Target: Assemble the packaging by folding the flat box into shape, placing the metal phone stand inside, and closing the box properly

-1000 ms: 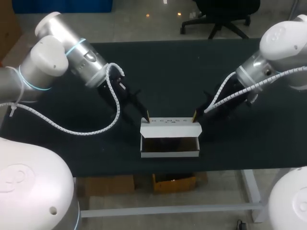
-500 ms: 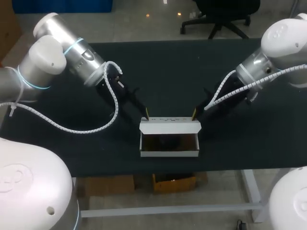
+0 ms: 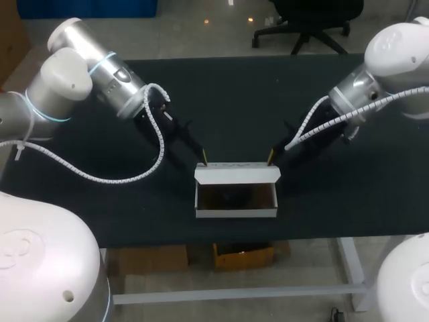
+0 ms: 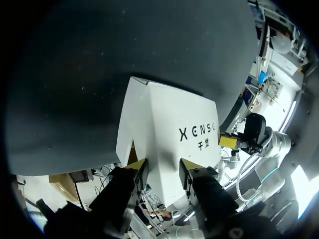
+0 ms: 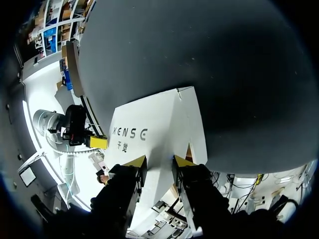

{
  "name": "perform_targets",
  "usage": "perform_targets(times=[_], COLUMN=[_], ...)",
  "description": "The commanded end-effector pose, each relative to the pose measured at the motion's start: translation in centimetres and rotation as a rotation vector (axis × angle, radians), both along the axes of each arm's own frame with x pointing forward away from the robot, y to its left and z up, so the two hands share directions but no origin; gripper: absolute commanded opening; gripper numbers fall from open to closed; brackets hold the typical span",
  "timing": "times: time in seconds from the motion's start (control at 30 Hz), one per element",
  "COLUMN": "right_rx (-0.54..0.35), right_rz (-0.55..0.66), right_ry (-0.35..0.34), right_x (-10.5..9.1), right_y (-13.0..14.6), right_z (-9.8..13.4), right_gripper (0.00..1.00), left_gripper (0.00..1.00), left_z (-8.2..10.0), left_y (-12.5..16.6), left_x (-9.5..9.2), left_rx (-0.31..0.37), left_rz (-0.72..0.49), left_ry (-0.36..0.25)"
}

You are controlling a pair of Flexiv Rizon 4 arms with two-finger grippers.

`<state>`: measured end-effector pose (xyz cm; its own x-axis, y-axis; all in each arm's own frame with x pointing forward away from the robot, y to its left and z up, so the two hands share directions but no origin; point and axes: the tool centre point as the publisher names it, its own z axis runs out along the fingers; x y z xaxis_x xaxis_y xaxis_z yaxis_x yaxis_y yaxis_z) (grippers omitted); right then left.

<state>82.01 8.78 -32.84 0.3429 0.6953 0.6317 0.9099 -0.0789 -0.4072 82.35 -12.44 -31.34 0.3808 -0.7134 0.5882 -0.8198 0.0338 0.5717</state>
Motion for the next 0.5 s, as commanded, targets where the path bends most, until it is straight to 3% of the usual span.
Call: perform_targets(times=[0.03,0.5], right_rx=[0.003,0.004], right_rz=[0.009,0.011], right_ry=[0.009,0.011], right_x=[0.63,1.15], right_y=[0.28,0.45], right_z=[0.03,0.39], right_gripper=[0.31,0.31], left_gripper=[0.42,0.41], left_z=[0.08,0.42], left_y=[-0.22,-0.19], left_x=[0.26,0.39], left_rx=[0.0,-0.004], left_rz=[-0.006,0.0], left_ry=[0.004,0.014])
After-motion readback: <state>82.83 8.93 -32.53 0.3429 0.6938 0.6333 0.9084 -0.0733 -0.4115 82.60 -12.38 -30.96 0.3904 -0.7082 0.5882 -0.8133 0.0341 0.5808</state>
